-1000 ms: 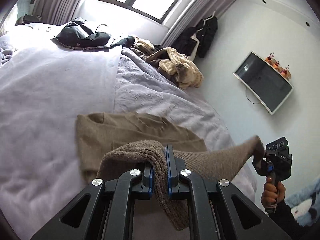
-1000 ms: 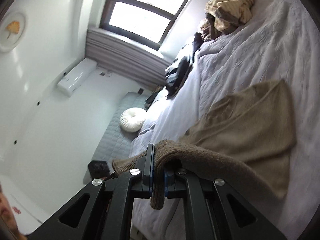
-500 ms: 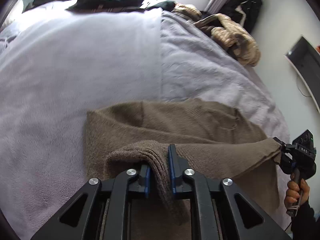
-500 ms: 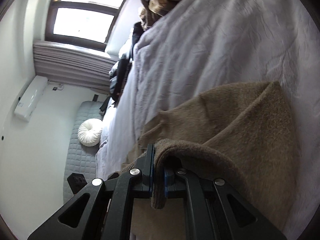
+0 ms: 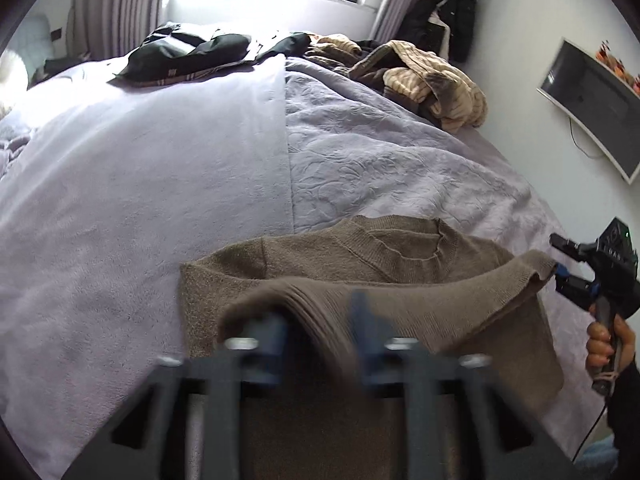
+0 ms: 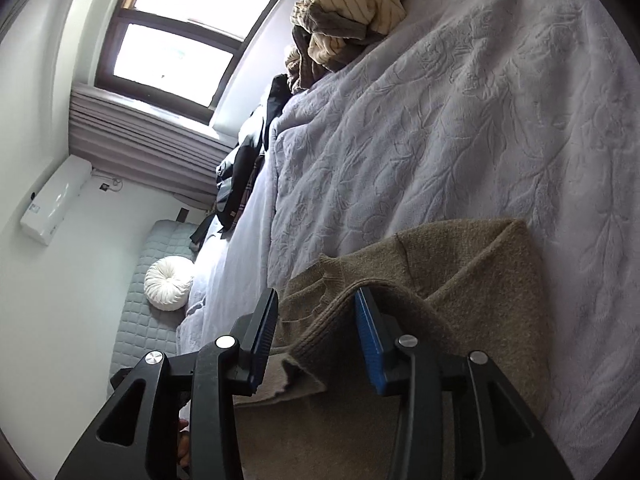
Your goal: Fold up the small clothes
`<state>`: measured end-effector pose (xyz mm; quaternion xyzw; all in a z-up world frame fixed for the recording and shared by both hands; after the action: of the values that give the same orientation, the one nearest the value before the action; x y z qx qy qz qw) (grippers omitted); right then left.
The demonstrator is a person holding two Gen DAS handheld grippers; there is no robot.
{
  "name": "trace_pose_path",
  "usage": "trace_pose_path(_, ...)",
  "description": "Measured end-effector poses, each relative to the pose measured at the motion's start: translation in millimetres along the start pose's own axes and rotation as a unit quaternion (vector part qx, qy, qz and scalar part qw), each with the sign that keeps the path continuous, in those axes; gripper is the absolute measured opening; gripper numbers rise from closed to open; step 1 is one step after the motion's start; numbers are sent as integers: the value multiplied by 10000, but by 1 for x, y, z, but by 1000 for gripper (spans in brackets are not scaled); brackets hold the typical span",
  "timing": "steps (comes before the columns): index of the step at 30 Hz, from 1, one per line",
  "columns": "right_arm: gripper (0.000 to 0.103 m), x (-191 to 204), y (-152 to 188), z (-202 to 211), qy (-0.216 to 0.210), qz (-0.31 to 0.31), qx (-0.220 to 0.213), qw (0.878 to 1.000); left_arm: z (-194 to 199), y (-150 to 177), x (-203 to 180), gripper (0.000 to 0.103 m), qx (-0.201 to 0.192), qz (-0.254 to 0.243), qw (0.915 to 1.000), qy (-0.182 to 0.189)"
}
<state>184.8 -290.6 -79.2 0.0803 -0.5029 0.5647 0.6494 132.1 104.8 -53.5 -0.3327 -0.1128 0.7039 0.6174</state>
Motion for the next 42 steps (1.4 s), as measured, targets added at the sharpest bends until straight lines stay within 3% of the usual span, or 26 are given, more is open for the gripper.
trace_pose_path(1, 45, 1, 2, 2, 50, 38, 6, 10000, 3, 1, 0, 101, -126, -29, 9998, -172)
trace_pose_path(2, 45, 2, 4, 2, 118, 82, 7, 9999, 9, 3, 1, 102, -414, -143, 9980, -461)
trace_pose_path(6, 45, 8, 14, 11, 403, 319, -90, 9986, 14, 7, 9, 102, -297, -76, 9985, -456)
trace_pose_path(7, 42, 11, 19, 14, 429, 422, -94, 9981, 14, 9, 10, 102, -270, -92, 9987, -432)
trace_pose_path(8, 32, 15, 23, 16, 415, 546, -71, 9976, 14, 11, 11, 102, -224, -118, 9989, -396)
trace_pose_path(10, 22, 23, 32, 12, 456, 865, 157, 9951, 9, 15, 12, 102, -102, -124, 9995, -264)
trace_pose_path(14, 22, 35, 43, -29, 1045, 1613, 825, 9779, -19, 17, 3, 102, 177, -113, 9998, -61)
trace_pose_path(19, 22, 17, 31, -78, 1851, 1808, 1132, 9593, -64, 11, 5, 102, 77, -116, 9947, -1015)
trace_pose_path(21, 20, 6, 24, -81, 1963, 1710, 1091, 9593, -73, 11, 19, 102, 149, -106, 9908, -1344)
trace_pose_path(25, 22, -13, 7, -52, 2348, 1235, 640, 9620, -60, 14, 49, 102, 231, 209, 9906, -1330)
trace_pose_path(27, 23, -14, 6, -36, 2364, 1078, 552, 9641, -44, 20, 59, 102, 202, 125, 9873, -1572)
trace_pose_path(28, 28, -12, 11, -22, 2265, 975, 517, 9677, -38, 23, 63, 102, 224, 119, 9872, -1576)
trace_pose_path(31, 52, 0, 32, 11, 1783, 839, 454, 9793, -4, 45, 78, 102, 424, 418, 9920, -1112)
trace_pose_path(37, 52, 18, 100, 67, 923, 440, 446, 9938, 43, 96, 80, 102, 599, 1088, 9921, -183)
trace_pose_path(42, 52, 3, 160, 86, 657, -238, 589, 9958, 44, 135, 82, 102, 913, 1942, 9755, 477)
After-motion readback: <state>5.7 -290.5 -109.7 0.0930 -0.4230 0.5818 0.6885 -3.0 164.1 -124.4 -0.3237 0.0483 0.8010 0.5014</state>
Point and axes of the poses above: each gripper's, at about its wrist camera, not at the fingertips, and z roughly against the way its jaws point, x to its left, y to its underside, the point moved 3 cm from there along -z, roughly the way its jaws point, and after that the axes turned 7 degrees about z, right-handed, at the moved point
